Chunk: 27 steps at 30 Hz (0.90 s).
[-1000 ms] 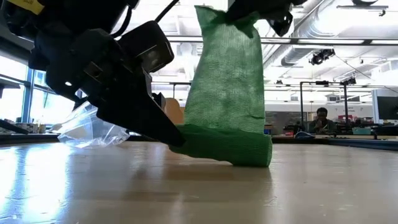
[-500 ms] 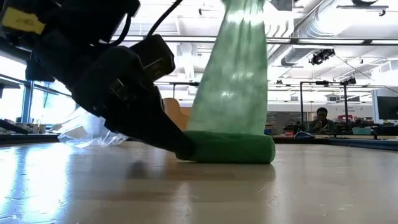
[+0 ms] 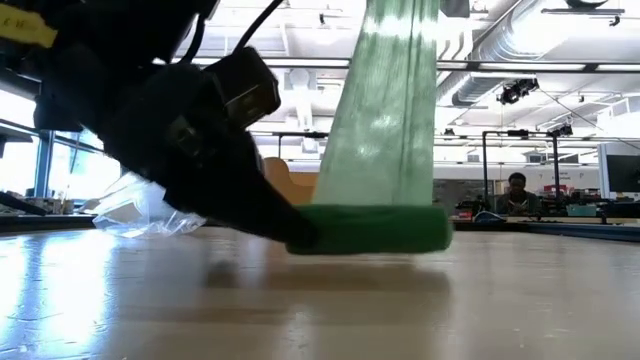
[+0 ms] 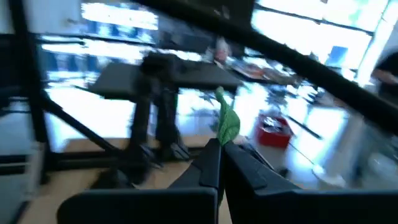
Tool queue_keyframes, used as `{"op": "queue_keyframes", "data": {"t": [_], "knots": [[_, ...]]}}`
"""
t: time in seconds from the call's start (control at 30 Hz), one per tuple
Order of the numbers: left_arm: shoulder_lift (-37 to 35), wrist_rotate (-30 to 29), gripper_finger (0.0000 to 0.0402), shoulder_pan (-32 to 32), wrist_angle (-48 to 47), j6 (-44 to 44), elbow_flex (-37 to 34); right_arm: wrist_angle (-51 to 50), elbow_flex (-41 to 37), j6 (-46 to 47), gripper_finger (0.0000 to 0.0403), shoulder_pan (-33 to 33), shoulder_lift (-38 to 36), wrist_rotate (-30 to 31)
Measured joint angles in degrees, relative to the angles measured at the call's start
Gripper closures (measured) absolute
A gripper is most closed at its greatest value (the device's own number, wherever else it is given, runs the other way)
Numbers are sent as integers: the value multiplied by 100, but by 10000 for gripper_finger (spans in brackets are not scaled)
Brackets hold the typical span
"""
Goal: Roll bandage
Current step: Roll the green bandage
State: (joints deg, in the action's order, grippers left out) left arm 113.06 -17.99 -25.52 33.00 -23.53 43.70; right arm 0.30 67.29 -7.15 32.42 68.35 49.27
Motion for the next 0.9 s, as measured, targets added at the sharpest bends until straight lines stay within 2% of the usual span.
{"op": "queue_keyframes", "data": {"t": [0.17, 0.33, 0.47, 0.63, 0.8, 0.9], "knots": [[15, 112, 400, -7, -114, -25, 113, -161, 406, 360, 403, 6, 552, -977], [-16, 163, 401, -7, -756, -307, 492, -490, 672, 1125, 403, 144, 1259, -1532], [-52, 200, 401, 79, -1007, -596, 688, -534, 756, 1626, 403, 412, 1783, -2302], [-96, 52, 401, 411, -1008, -676, 576, -397, 778, 2284, 403, 968, 2377, -3154], [-94, 168, 402, 771, -681, -651, 461, 153, 776, 2663, 403, 1526, 2925, -3279], [-128, 377, 401, 869, -199, -640, 455, 128, 776, 2642, 403, 1712, 3281, -3163]]}}
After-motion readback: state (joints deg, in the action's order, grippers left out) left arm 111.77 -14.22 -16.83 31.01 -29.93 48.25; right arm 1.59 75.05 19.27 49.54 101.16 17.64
